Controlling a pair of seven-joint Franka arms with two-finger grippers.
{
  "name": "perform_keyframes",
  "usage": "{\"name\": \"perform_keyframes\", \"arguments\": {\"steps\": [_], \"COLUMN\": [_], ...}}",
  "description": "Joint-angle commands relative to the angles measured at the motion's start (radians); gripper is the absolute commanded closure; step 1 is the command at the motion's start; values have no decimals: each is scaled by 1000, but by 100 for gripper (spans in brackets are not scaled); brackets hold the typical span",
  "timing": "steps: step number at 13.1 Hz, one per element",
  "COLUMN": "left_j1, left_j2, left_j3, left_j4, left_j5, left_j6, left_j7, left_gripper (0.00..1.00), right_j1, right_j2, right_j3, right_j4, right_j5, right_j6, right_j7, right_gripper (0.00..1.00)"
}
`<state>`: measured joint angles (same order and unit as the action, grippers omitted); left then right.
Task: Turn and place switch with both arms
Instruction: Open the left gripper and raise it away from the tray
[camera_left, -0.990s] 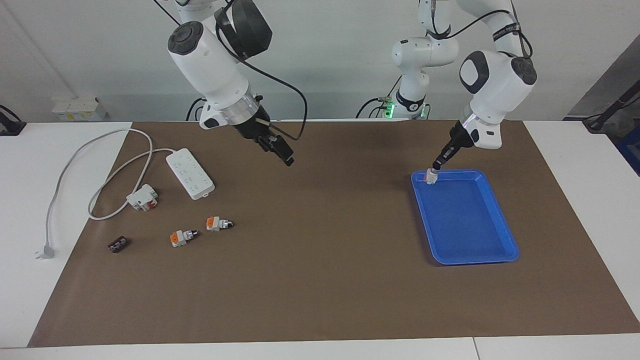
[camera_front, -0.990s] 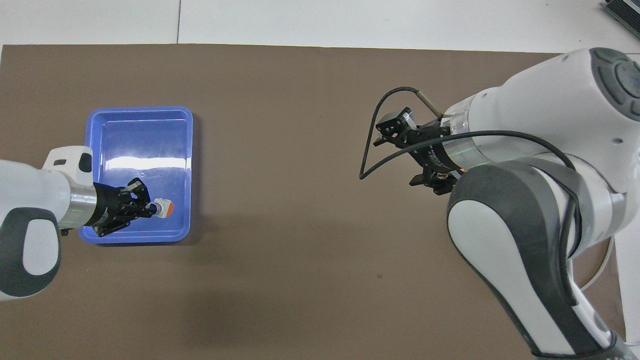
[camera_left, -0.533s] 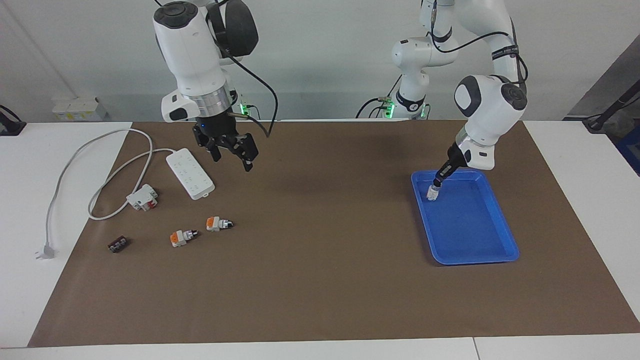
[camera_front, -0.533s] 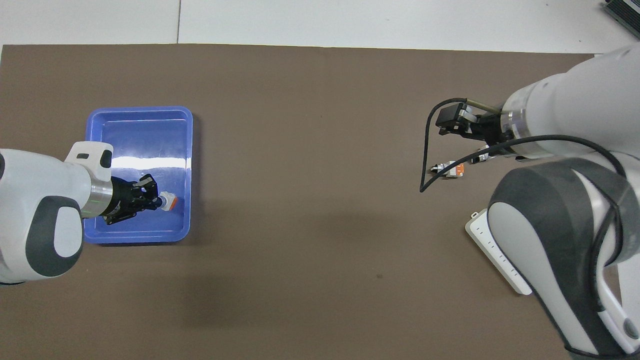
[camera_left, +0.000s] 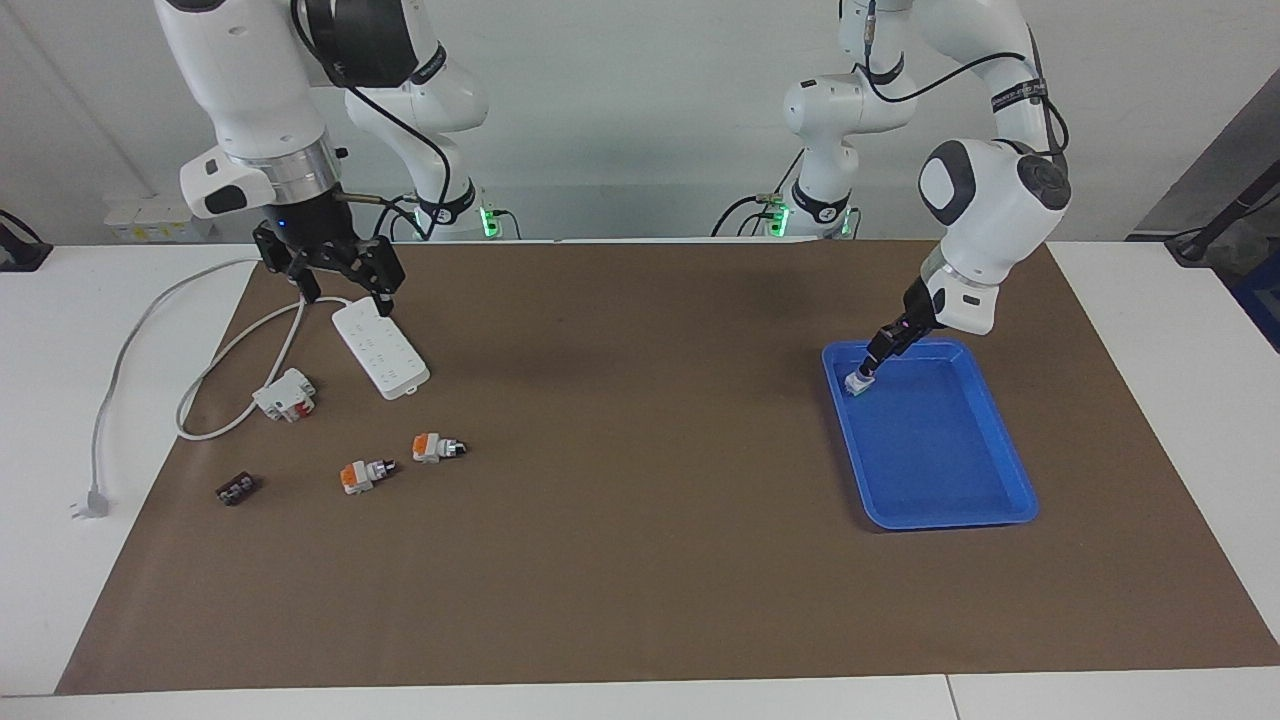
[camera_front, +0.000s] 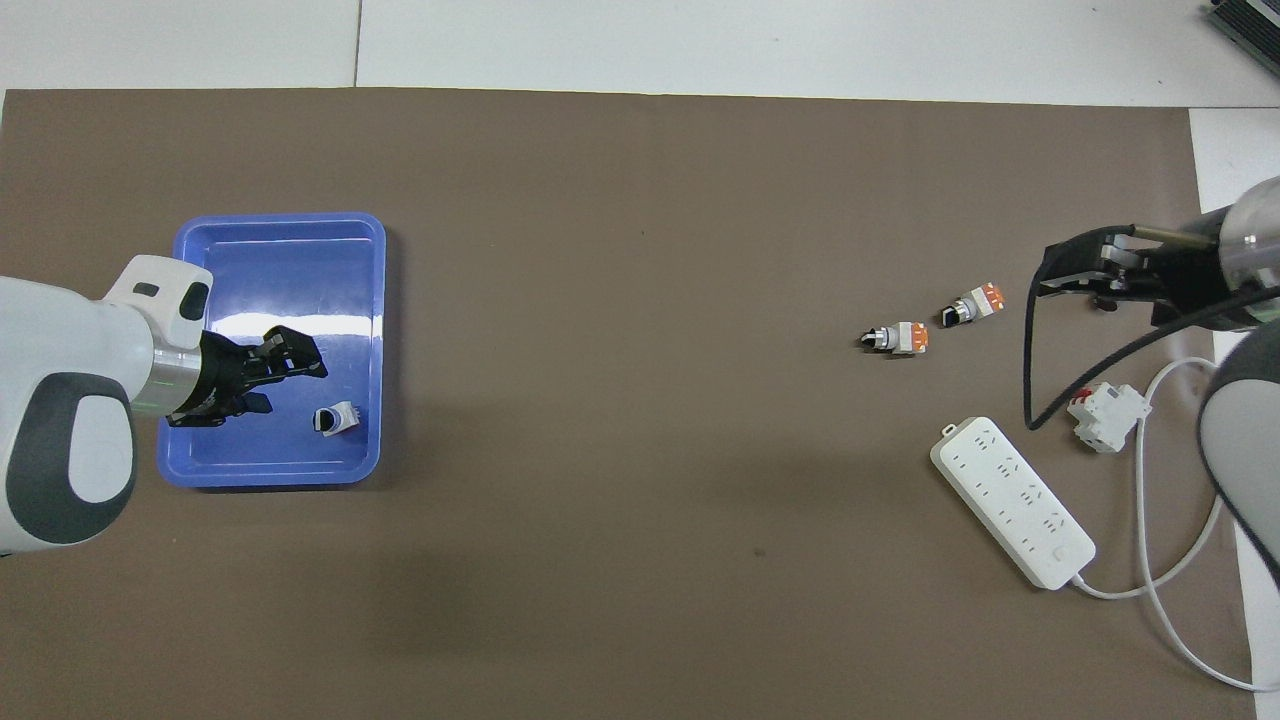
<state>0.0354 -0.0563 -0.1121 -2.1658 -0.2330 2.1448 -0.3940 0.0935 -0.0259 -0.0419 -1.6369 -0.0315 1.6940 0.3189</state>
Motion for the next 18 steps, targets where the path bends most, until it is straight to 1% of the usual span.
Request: {"name": "perform_keyframes", "arguments": {"steps": [1, 2, 3, 4, 6, 7, 8, 10, 11, 12, 14, 16, 17, 18], "left_j1": [14, 23, 24, 23, 14, 11, 9, 11, 11, 11, 12, 9, 12, 15], "left_j2": [-51, -71, -77, -77, -57, -42, -30, -4, 13, 33, 81, 149, 170, 170], "left_j3": [3, 5, 5, 3, 2, -1, -1, 0, 0, 0, -1, -4, -6, -9], "left_j4": [35, 44, 67, 92, 179, 225, 284, 406, 464, 527, 651, 792, 825, 827], "left_j5": [18, 18, 20, 40, 133, 162, 165, 167, 175, 193, 204, 201, 201, 199], "left_j6": [-26, -26, -42, -43, -72, -98, -140, -231, -279, -325, -439, -541, -578, -589], "left_j7": [146, 232, 312, 346, 362, 365, 368, 392, 420, 443, 446, 451, 451, 452], "left_gripper": [9, 19, 22, 22, 23, 22, 22, 19, 6, 1, 0, 0, 0, 0], "right_j1": [-35, -41, -47, -60, -78, -87, -92, -110, -129, -141, -140, -97, -90, -81], "right_j2": [-25, -25, -23, -34, -81, -84, -81, -75, -75, -75, -75, -83, -86, -86], "right_j3": [9, 29, 30, 36, 43, 48, 48, 53, 68, 82, 88, 70, 65, 62], "right_j4": [0, 17, 35, 31, -24, -23, -15, 5, 6, 9, 20, 20, 20, 19], "right_j5": [-16, -24, -12, -2, 2, 2, 2, 28, 39, 41, 39, 15, 1, -2], "right_j6": [-39, -62, -107, -123, -119, -119, -108, -120, -125, -135, -169, -169, -171, -171], "right_j7": [-124, -132, -136, -132, -126, -126, -129, -127, -127, -127, -129, -136, -138, -138], "right_gripper": [1, 1, 1, 1, 1, 1, 1, 1, 1, 1, 1, 1, 1, 1]}}
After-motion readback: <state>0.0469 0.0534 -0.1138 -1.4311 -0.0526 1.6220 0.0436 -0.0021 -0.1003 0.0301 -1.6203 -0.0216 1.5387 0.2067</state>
